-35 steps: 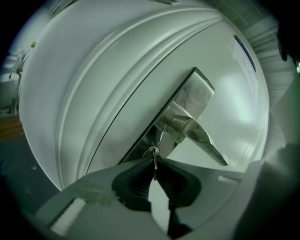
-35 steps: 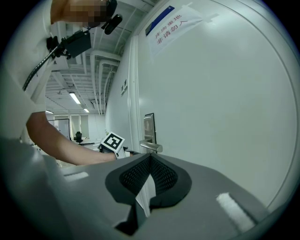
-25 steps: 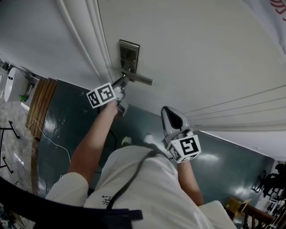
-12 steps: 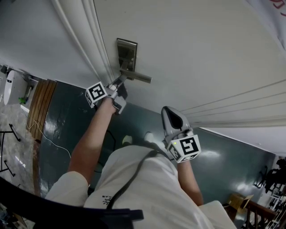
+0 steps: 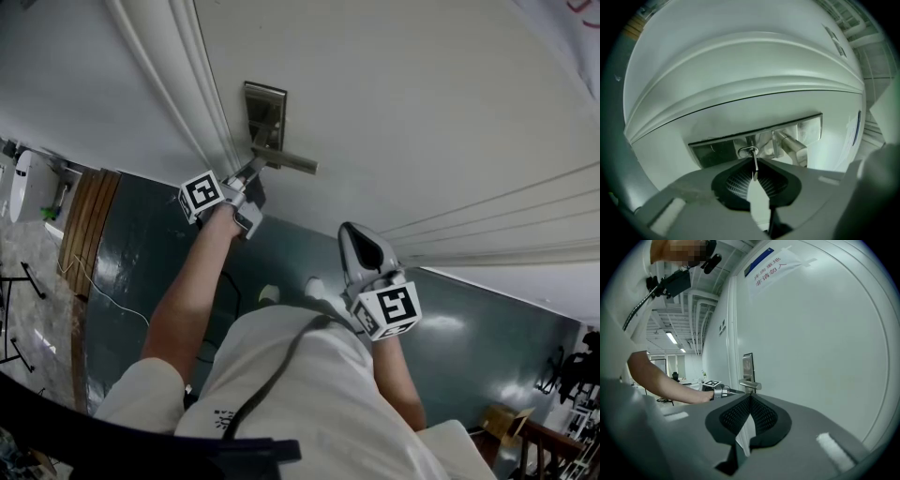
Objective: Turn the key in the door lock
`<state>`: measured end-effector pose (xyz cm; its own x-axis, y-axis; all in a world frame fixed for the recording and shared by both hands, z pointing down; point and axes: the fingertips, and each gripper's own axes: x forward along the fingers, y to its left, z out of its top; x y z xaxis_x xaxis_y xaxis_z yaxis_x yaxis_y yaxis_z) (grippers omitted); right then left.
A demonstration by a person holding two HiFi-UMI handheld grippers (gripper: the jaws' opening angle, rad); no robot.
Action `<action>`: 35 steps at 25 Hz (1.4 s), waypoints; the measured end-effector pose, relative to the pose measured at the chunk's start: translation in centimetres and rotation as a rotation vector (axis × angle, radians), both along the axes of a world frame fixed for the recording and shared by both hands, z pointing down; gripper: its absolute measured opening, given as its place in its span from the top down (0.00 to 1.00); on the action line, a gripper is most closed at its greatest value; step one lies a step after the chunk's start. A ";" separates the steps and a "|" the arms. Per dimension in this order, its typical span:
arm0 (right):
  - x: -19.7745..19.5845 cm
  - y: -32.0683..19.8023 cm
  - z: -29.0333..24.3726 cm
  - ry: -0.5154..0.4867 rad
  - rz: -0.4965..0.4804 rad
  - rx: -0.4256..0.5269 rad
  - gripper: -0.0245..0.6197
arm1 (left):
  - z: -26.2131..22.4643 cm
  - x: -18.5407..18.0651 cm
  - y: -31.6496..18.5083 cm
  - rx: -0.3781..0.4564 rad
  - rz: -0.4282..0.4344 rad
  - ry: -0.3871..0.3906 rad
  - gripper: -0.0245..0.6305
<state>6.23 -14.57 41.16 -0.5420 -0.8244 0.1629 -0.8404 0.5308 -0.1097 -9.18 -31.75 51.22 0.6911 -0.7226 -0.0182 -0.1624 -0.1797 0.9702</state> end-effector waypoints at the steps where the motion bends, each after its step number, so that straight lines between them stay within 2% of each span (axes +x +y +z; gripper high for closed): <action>1: 0.0 0.0 0.0 -0.001 0.000 0.002 0.95 | 0.0 -0.1 -0.1 0.003 -0.003 -0.012 0.91; 3: 0.0 -0.1 0.1 -0.004 0.000 0.004 0.95 | 0.0 -0.3 -0.3 0.014 -0.017 -0.032 0.89; 5: 0.1 -0.1 0.1 -0.008 0.000 0.006 0.95 | -0.3 -0.3 -0.3 0.034 -0.016 -0.052 0.79; 8: 0.5 0.0 -0.1 -0.013 -0.003 0.014 0.95 | -0.5 -0.2 0.5 0.042 -0.003 -0.093 0.75; 11: 0.9 0.1 -0.4 -0.022 -0.011 0.023 0.95 | -0.5 -0.8 1.4 0.049 -0.015 -0.159 0.75; 15: 1.7 0.0 -0.6 -0.033 -0.016 0.034 0.95 | -0.4 -1.2 3.1 0.088 -0.008 -0.289 0.75; 17: 2.1 -0.1 -0.6 -0.038 -0.019 0.036 0.95 | -0.6 -1.4 4.1 0.106 -0.011 -0.330 0.76; 24: 3.3 -0.3 -0.9 -0.054 -0.027 0.047 0.95 | -2.7 -1.2 8.0 0.223 -0.010 -0.555 0.95; 29: 4.3 -0.4 -1.6 -0.091 -0.027 0.051 0.95 | -5.7 0.7 10.6 0.338 0.005 -0.637 0.95; 35: 4.6 0.0 -2.0 -0.071 -0.050 0.061 0.95 | -9.2 3.7 13.1 0.501 0.011 -0.766 0.95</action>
